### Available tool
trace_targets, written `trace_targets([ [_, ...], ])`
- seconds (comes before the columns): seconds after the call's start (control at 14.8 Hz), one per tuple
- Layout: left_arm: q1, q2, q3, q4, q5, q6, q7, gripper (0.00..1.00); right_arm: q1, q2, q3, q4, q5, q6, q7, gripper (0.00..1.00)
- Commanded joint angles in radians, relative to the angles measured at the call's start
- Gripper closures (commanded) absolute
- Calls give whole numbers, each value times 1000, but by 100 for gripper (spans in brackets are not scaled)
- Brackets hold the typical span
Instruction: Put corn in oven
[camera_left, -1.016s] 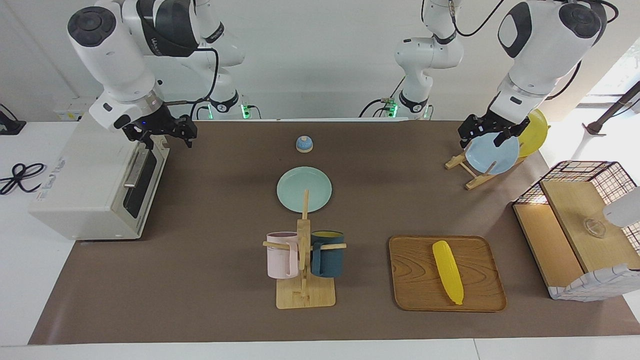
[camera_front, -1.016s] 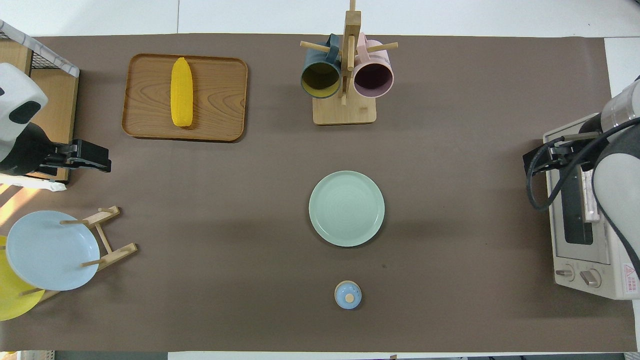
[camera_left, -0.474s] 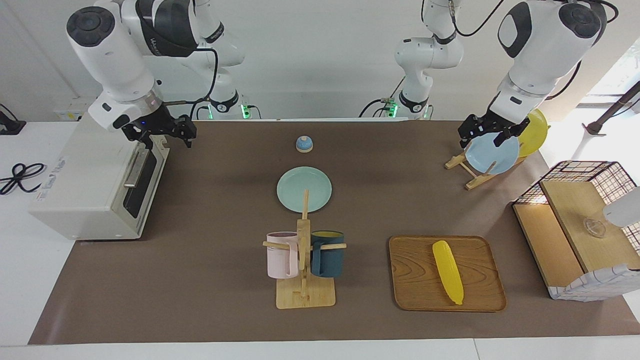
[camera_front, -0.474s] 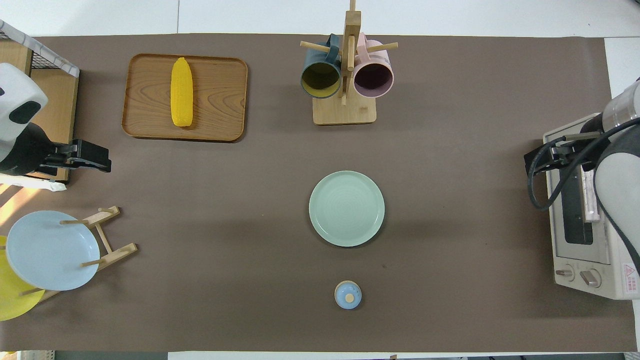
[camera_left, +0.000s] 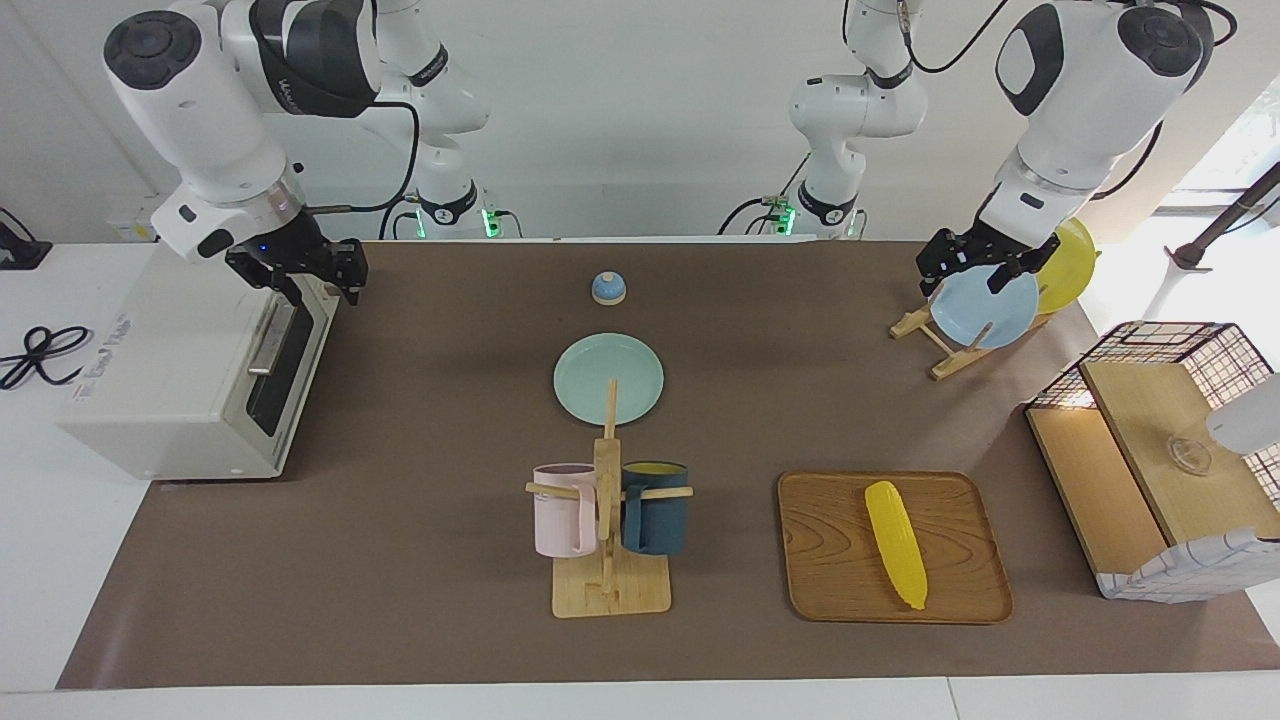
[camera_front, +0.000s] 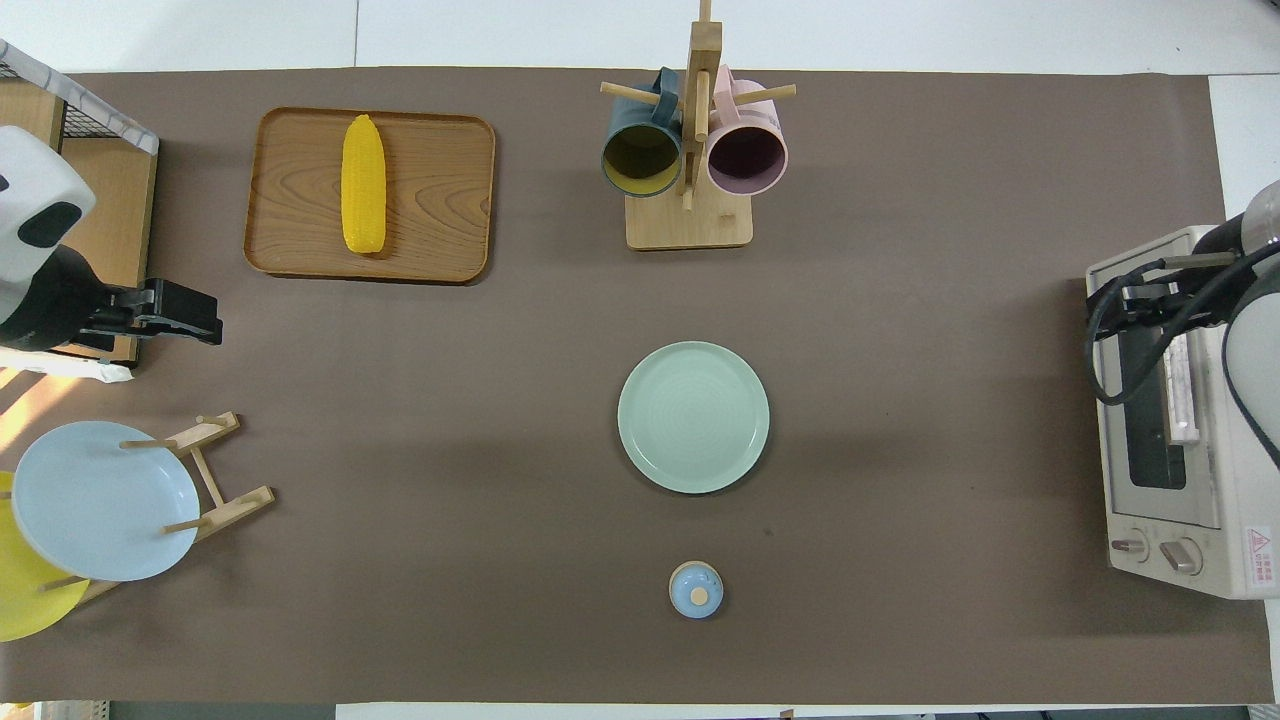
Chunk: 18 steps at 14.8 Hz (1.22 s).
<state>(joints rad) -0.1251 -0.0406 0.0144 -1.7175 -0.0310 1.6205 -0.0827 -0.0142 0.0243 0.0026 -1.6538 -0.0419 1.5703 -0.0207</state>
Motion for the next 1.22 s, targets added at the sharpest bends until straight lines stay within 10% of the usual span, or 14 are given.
trace_targets([
  [0.0,2,-4,-4,4,19,-16,-12,0,-29,-35,4,-78,19,71,-16,100],
  [0.75,-5,-9,-2,-5,13,52,-9,0,-171,-70,-1,-307,-13,292,7,100],
  [1.15,-13,143,-10,19,-32,182,12,0,-191,-63,0,-320,-53,297,8,100],
])
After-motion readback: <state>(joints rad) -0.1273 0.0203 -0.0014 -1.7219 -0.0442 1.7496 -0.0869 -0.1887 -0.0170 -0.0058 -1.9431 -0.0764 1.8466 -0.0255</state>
